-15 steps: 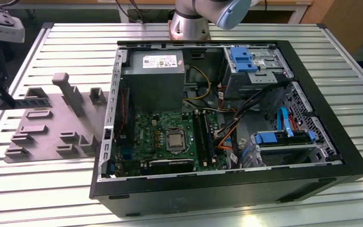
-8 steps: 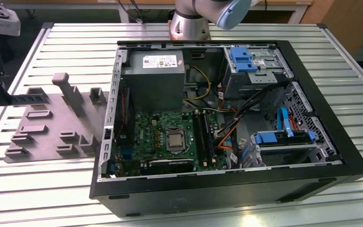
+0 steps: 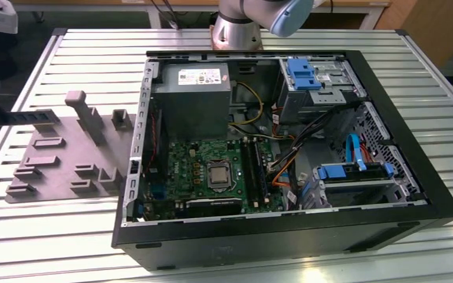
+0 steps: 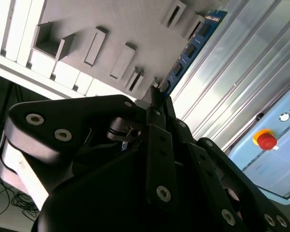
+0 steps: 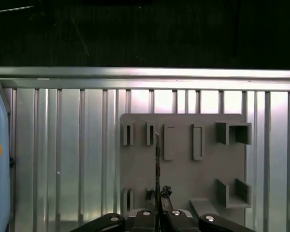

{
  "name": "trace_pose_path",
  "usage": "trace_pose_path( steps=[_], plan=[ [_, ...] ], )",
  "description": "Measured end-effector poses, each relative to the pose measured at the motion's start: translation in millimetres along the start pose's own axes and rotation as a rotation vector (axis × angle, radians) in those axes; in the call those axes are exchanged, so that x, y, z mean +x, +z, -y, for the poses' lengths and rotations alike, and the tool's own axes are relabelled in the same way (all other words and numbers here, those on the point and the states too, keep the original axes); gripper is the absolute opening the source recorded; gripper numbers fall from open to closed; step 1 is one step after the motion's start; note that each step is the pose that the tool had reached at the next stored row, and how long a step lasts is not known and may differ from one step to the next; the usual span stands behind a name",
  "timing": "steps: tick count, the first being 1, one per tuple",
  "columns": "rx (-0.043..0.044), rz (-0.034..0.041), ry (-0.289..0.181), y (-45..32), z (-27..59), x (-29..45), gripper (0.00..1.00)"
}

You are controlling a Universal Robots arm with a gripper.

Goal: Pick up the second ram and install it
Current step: 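Pick up the second ram and move it above second insertion slot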

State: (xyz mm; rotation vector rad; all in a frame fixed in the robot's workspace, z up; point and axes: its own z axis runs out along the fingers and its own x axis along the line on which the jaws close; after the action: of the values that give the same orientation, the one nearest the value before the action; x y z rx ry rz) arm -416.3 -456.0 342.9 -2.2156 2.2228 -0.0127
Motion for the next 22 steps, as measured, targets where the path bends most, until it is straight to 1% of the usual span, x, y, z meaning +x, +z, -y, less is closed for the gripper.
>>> trace_pose_path(
  steps=[11, 18, 20, 22],
  plan=[
    [-0.0001, -0.0001, 0.000, -26.2, 0.2, -0.8, 0.14],
    [0.0000, 0.0000, 0.000, -41.2, 0.3, -1.3, 0.14],
    [0.0001, -0.0001, 0.000, -45.1, 0.3, -1.4, 0.14],
    [0.0007, -0.0001, 0.000, -46.8, 0.1, -1.5, 0.14]
  ],
)
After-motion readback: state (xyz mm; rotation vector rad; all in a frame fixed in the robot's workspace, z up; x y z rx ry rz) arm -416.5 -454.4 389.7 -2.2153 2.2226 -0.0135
